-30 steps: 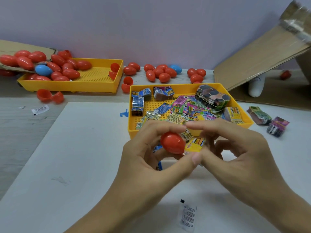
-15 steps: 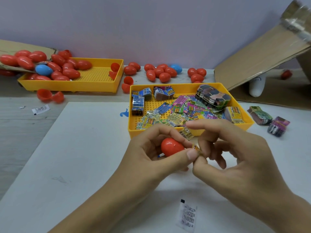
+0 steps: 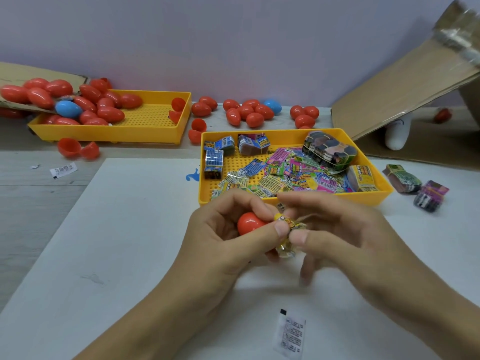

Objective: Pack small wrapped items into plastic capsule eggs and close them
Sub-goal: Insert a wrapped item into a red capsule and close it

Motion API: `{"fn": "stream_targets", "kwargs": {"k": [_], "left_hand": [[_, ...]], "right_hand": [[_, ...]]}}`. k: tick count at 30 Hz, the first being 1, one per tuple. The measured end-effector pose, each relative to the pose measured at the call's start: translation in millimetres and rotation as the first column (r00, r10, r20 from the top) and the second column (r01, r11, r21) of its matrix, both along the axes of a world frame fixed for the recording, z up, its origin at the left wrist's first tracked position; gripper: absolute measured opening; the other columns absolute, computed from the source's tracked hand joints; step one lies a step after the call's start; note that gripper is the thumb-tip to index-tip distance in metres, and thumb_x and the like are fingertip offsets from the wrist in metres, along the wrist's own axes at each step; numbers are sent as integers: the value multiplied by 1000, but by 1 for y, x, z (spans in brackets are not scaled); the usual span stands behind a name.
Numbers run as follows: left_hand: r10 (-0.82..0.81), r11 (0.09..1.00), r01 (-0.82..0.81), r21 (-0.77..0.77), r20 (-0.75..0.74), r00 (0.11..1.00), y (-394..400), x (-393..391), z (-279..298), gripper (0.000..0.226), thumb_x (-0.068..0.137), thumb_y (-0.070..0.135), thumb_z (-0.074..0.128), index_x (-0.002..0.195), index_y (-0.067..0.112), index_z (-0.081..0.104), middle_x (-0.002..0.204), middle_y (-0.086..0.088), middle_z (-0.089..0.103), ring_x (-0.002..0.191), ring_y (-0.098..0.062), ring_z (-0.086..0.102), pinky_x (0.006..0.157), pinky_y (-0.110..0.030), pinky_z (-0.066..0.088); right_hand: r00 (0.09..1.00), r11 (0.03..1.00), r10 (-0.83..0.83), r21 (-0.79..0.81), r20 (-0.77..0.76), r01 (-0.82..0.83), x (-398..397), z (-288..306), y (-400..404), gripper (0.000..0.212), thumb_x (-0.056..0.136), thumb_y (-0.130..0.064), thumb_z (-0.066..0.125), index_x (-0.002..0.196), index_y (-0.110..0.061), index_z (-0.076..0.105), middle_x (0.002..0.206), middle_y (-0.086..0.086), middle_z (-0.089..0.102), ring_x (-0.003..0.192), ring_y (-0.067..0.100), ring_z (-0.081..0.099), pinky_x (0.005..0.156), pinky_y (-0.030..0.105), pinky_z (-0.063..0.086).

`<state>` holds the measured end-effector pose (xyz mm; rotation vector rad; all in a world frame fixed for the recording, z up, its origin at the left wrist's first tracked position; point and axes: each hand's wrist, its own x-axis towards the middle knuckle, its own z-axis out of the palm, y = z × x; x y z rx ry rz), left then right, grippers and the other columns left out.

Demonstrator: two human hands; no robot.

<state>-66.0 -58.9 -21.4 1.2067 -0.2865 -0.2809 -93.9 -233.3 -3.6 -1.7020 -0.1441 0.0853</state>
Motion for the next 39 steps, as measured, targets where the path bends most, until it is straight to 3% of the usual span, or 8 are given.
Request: {"fn": "stream_targets", "kwargs": {"k": [7,10,14,17,22,31,36,39], "left_hand": [[101,992,-108,68,101,990,0,-2,0,13,67,26,79,77,23,70,78,0,64,62,-14,56,53,-22,46],[45,998,-48,50,44,998,2,-1,0,15,68,26,78,80,22,72,81,-1,63,61,-16,52,52,-22,45],[-50,999,49,-9,-33,998,2,-2,3,17,63,22,77,79,22,73,80,0,64,63,-12,56,50,-22,43],[-41,999,39,-31,-50,998,2,-1,3,18,59,18,75,77,18,73,74,-3,60,57,-10,53,43,-19,38],[15,1000,-15,19,9,1000,0,-2,1,12,60,16,71,72,18,72,75,-5,58,54,-12,47,42,-19,35],[76,992,-86,95,103,992,-3,-7,2,13,62,25,69,75,22,71,71,3,61,51,-8,50,45,-16,40],[63,995,-71,67,111,992,-3,-7,3,11,67,25,72,78,22,71,67,8,59,51,-6,51,45,-16,40],[40,997,-49,59,139,989,-3,-8,4,10,70,23,72,81,22,71,65,9,57,53,-8,49,46,-18,39]], "right_hand": [[948,963,136,262,-288,-59,4,9,-2,66,60,-59,82,103,-9,76,84,6,66,74,15,63,48,26,47],[939,953,144,301,-313,-46,5,9,-3,62,55,-52,87,96,-6,75,86,9,66,76,16,63,49,27,47],[935,938,148,346,-322,-30,3,8,-2,26,67,-23,80,90,-13,74,93,14,68,85,20,65,56,31,53],[930,923,171,384,-325,-36,3,9,-5,37,62,-24,79,96,-10,74,90,11,67,76,18,64,55,30,53],[937,931,193,357,-292,-80,1,11,-6,31,59,-20,80,89,-14,76,72,4,63,58,13,57,50,23,46],[951,975,195,155,-239,-160,-2,13,-1,19,61,-33,81,72,-22,70,63,-4,59,52,8,48,51,18,40],[945,978,208,55,-252,-201,-3,14,0,34,67,-52,73,66,-20,63,70,18,51,57,15,47,57,23,42],[946,980,200,55,-256,-192,-4,14,3,37,66,-61,71,69,-25,64,70,1,61,55,14,50,56,22,44]]}}
